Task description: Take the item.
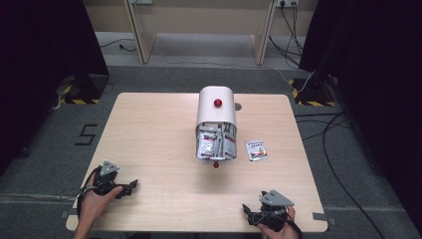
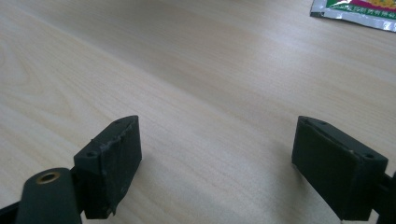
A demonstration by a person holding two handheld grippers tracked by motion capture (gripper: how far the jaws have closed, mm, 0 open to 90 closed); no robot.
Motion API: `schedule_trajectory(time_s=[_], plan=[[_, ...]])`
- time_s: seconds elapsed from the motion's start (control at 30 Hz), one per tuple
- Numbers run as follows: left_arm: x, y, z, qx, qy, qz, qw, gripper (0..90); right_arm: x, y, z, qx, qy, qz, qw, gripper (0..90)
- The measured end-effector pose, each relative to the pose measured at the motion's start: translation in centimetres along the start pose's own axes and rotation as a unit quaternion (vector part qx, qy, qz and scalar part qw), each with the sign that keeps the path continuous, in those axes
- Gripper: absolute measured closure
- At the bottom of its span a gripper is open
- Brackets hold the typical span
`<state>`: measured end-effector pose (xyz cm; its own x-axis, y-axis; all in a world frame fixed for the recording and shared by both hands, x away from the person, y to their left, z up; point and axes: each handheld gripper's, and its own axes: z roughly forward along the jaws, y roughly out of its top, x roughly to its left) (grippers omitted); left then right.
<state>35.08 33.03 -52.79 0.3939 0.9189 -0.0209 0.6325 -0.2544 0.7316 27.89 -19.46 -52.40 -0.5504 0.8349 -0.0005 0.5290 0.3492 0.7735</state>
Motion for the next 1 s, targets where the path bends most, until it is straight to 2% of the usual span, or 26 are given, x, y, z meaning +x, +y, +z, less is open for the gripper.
schedule_trajectory(time_s=[0.2,0.67,1.0], plan=[[0.0,0.0,0.0,0.0,0.0,0.0,1.0,0.0,0.4,-0.4,-0.2,0.0,0.004,-0.009,0.9999,16.6],[0.0,0.0,0.0,0.0,0.0,0.0,1.0,0.0,1.2,-1.6,-0.7,-0.027,0.018,-0.019,0.9993,15.7],[0.0,0.0,0.0,0.0,0.0,0.0,1.0,0.0,1.3,-1.6,-0.6,-0.029,0.022,-0.022,0.9991,15.7]])
